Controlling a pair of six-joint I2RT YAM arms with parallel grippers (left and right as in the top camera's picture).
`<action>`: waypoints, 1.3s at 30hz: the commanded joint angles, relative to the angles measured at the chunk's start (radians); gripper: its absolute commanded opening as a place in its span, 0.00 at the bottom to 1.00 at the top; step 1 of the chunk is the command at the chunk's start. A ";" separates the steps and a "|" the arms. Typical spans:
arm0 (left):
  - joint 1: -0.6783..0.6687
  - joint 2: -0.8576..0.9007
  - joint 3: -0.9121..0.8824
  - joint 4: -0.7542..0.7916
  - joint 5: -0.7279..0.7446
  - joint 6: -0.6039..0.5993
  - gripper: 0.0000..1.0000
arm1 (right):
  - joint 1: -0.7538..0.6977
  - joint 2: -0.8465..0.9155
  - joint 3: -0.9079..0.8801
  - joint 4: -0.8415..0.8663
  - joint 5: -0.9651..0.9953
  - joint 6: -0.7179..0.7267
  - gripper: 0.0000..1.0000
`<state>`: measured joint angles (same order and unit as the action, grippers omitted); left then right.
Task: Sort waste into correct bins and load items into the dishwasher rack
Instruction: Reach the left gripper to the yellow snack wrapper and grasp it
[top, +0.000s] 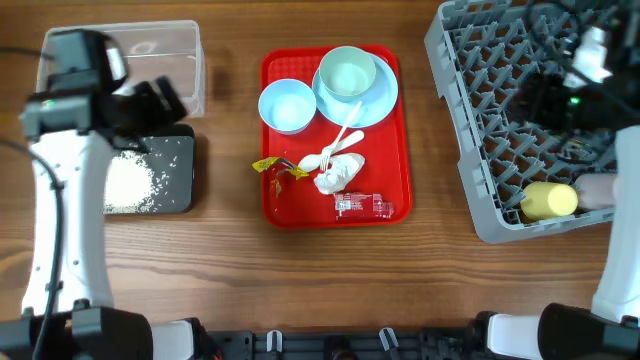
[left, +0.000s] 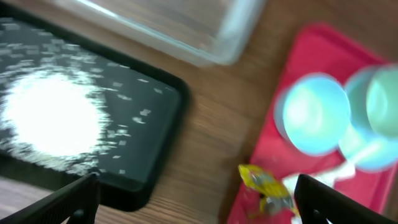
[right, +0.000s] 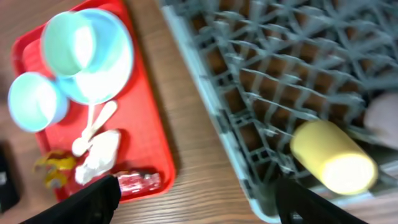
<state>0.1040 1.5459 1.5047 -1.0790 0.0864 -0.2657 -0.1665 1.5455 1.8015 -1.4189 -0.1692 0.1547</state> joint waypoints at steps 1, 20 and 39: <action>-0.114 0.059 0.001 -0.014 0.026 0.089 1.00 | 0.050 0.015 -0.022 0.042 -0.024 0.010 0.85; -0.517 0.452 0.001 0.043 -0.027 0.105 0.84 | 0.063 0.092 -0.042 0.069 -0.023 0.004 0.86; -0.525 0.478 0.002 0.068 -0.063 0.101 0.04 | 0.063 0.100 -0.042 0.064 -0.023 0.001 0.86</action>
<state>-0.4191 2.0254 1.5047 -0.9897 0.0273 -0.1627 -0.1055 1.6333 1.7691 -1.3560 -0.1829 0.1558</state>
